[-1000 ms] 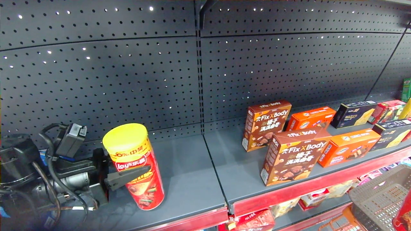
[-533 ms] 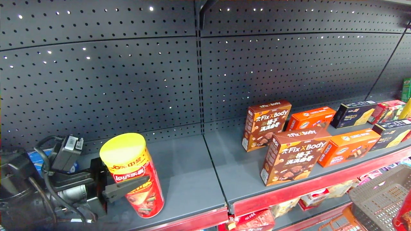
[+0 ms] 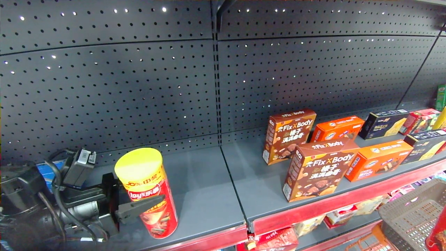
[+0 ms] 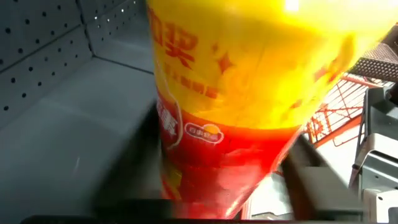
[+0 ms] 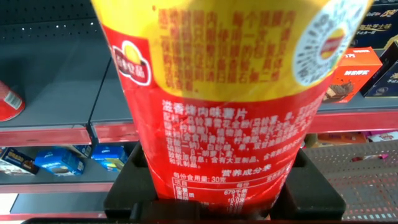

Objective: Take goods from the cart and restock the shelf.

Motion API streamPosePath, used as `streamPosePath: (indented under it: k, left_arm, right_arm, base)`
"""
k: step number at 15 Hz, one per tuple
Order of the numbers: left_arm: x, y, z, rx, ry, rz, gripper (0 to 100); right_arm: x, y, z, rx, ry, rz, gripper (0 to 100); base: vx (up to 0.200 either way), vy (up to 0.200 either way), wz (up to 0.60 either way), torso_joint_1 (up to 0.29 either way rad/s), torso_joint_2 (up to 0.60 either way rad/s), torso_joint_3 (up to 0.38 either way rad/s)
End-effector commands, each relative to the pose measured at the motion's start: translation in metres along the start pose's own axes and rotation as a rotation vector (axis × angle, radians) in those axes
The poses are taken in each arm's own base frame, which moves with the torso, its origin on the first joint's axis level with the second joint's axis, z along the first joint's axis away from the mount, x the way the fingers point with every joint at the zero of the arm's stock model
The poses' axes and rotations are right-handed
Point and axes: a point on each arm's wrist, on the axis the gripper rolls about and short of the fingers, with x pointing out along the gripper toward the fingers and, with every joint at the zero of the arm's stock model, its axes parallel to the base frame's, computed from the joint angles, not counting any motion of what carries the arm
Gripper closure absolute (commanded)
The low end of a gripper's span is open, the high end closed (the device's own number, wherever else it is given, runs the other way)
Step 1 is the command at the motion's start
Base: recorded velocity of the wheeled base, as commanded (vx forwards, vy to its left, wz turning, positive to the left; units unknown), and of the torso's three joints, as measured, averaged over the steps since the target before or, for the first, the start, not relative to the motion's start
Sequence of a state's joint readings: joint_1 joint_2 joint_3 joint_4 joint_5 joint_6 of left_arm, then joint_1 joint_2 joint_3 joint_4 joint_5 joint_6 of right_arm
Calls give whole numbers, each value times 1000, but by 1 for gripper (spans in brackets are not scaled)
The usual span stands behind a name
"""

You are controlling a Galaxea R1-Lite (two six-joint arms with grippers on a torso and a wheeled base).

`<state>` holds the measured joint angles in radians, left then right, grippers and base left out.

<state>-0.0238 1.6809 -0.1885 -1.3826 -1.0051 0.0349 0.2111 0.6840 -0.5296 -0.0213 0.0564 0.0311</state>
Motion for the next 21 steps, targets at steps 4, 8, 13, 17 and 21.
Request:
streamPosePath:
  k: [4,8,13,17,21]
  left_arm:
    - [0,1,-2,-11,6,2,0]
    - [-2,0,-2,-9,4,9,0]
    - [-20,-14,4,8,-14,43,0]
    - [-39,-25,1,3,-17,110,0]
    - [-63,-37,4,22,-36,193,0]
  right_arm:
    - [0,0,0,1,0,1,100]
    - [0,0,-1,1,3,1,100]
    - [-2,0,-1,2,-3,1,100]
    - [-2,0,-1,4,-4,1,100]
    - [-3,0,-2,4,-6,1,100]
  base:
    - [0,0,0,0,0,0]
    - [0,0,0,0,0,0]
    - [0,0,0,0,0,0]
    - [0,0,0,0,0,0]
    - [0,0,0,0,0,0]
